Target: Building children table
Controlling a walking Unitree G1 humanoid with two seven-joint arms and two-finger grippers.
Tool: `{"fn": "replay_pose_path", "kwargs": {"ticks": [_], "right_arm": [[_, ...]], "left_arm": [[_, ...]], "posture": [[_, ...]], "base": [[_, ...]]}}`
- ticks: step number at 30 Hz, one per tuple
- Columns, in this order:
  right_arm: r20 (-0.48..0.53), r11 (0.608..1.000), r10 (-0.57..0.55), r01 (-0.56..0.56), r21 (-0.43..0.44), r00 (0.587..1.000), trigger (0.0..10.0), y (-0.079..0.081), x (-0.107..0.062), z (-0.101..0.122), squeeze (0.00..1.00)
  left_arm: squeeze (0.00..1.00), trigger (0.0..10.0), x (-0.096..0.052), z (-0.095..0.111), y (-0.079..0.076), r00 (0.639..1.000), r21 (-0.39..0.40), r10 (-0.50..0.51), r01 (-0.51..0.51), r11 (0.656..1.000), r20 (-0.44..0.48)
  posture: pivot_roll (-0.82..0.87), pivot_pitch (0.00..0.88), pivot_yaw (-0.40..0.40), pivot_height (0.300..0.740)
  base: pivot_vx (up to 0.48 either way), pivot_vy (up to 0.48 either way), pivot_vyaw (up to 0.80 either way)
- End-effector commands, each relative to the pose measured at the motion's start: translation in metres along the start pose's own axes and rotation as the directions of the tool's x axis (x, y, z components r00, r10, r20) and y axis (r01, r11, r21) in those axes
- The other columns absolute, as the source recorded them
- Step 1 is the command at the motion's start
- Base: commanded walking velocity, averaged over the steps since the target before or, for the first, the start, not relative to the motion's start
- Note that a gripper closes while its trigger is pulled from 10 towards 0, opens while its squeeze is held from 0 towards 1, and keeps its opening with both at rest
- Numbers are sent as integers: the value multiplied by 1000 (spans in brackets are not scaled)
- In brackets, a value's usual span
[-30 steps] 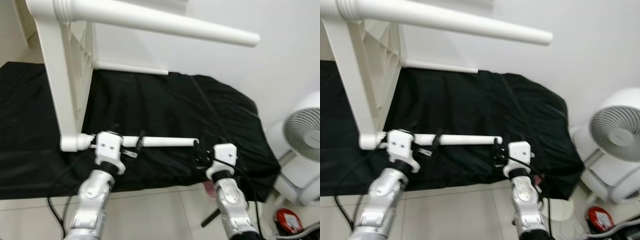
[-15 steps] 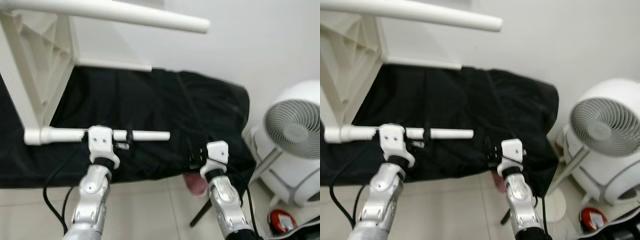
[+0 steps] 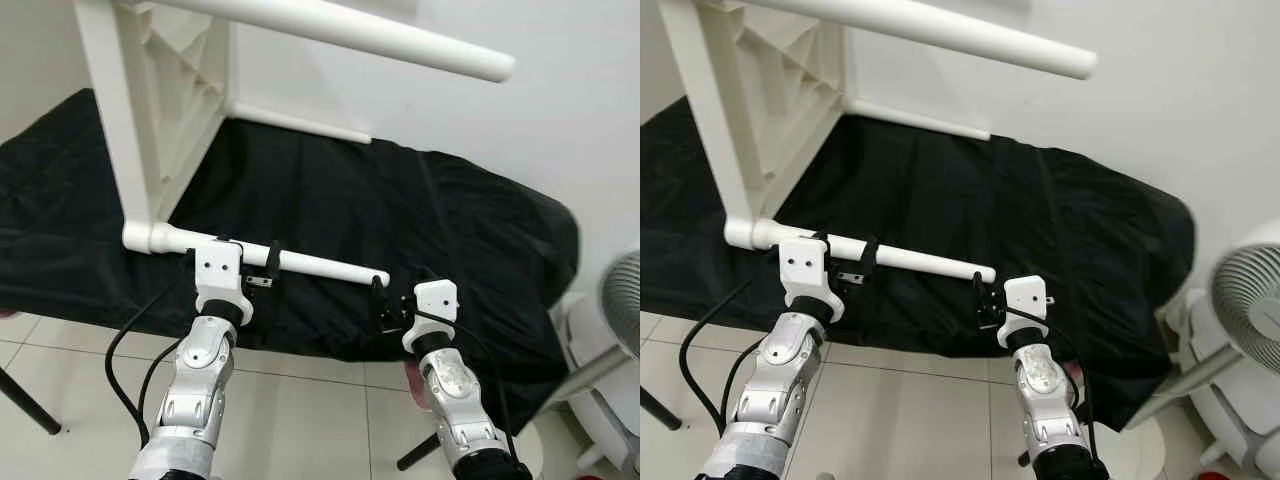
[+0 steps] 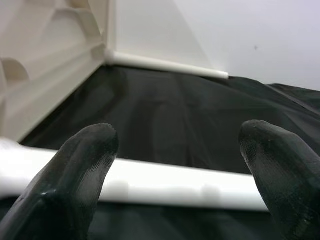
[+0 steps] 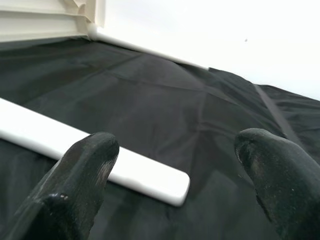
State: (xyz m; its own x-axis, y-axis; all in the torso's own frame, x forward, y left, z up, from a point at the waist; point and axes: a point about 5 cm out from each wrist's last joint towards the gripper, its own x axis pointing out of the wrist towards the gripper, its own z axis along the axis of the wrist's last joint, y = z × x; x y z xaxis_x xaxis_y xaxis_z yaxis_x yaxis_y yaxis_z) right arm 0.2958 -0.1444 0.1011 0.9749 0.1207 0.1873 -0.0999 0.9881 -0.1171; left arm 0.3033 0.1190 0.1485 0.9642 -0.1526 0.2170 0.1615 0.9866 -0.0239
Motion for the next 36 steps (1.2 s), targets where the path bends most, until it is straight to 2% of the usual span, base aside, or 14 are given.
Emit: {"fn": "replay_pose_path", "kwargs": {"ticks": [1, 13, 18, 20, 30, 36], "right_arm": [[-10, 1000, -19, 18, -6, 1000, 10000, -5, -2, -4, 0], [3, 1000, -29, 29, 6, 1000, 10000, -5, 0, -4, 0], [17, 998, -60, 60, 1, 998, 10000, -12, 2, -2, 0], [38, 997, -81, 82, -8, 996, 10000, -16, 5, 2, 0], [51, 995, -96, 97, -7, 994, 10000, -15, 4, 4, 0], [56, 996, -83, 85, -22, 995, 10000, -14, 2, 5, 0]], "left_arm": [[0, 10000, 3, 0, -8, 1000, 3, -24, 24, 1000, -7], [0, 10000, 7, 6, -6, 997, 55, -70, 69, 996, 16], [0, 10000, 9, 9, 3, 997, 71, -74, 72, 995, 27], [0, 10000, 11, 13, 11, 998, 78, -58, 55, 995, 39], [0, 10000, 13, 20, 18, 997, 65, -51, 47, 997, 55], [0, 10000, 9, 24, 20, 996, 69, -61, 57, 996, 62]], "posture": [[39, 0, -128, 740], [49, 0, -106, 740], [51, 0, -105, 740], [47, 0, -98, 740], [42, 0, -97, 740], [49, 0, -107, 740]], "base": [[0, 0, 0], [0, 0, 0], [0, 0, 0], [0, 0, 0], [0, 0, 0], [0, 0, 0]]}}
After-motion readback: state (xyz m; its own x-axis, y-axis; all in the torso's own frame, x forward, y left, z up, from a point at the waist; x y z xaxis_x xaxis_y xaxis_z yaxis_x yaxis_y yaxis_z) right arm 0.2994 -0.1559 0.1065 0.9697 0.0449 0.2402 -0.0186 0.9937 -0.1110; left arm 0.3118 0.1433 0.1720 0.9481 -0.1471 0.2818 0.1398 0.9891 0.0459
